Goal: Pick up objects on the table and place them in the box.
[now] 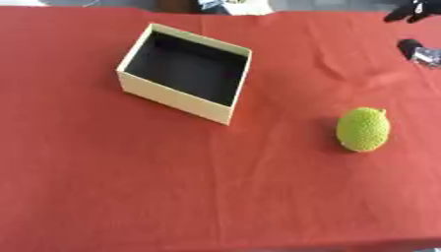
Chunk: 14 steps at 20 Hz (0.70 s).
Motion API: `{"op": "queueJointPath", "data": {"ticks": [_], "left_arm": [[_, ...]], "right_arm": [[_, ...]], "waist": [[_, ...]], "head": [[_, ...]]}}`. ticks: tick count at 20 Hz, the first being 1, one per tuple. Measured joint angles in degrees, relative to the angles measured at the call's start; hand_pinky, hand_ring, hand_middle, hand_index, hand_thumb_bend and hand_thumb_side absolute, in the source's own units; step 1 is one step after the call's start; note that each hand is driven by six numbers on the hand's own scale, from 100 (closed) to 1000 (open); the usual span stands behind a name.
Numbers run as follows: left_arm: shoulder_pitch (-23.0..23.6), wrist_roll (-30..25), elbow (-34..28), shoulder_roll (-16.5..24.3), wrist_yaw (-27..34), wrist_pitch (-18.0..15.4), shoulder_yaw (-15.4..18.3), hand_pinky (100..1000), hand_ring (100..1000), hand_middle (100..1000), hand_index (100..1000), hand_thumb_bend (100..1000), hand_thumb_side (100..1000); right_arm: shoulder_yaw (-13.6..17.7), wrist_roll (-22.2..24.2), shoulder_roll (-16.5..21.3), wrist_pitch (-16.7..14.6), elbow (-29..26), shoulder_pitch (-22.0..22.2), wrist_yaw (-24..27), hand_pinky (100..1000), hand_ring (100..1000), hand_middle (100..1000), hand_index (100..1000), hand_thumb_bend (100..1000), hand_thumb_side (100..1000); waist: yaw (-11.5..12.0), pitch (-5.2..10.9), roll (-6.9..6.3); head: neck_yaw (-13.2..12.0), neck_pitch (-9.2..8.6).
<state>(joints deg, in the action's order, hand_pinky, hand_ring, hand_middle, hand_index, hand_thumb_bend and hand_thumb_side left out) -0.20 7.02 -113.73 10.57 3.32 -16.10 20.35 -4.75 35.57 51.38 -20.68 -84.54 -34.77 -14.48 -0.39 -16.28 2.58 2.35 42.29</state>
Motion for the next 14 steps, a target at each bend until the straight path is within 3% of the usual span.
{"op": "queueJointPath", "data": {"ticks": [3,10,14], "left_arm": [[0.0,-0.1,0.0,0.0,0.0,0.0,0.0,566,867,877,666,171,730],[0.0,-0.4,0.0,0.0,0.0,0.0,0.0,565,868,878,666,172,731],[-0.2,-0.4,0.0,0.0,0.0,0.0,0.0,565,868,879,666,171,731]], "right_arm": [[-0.3,1.7,0.7,-0.1,0.3,0.2,1.1,876,922,874,919,100,600],[-1.3,4.0,1.4,-1.1,1.2,1.2,4.1,890,939,871,932,100,463],[-1.3,5.4,1.6,-1.5,1.6,2.1,5.4,896,946,865,929,100,452]], "waist": [[-0.1,0.02,0.02],[-0.4,0.07,0.08],[-0.3,0.07,0.23]], "head": [[0.0,0.0],[0.0,0.02],[0.1,0.01]]}}
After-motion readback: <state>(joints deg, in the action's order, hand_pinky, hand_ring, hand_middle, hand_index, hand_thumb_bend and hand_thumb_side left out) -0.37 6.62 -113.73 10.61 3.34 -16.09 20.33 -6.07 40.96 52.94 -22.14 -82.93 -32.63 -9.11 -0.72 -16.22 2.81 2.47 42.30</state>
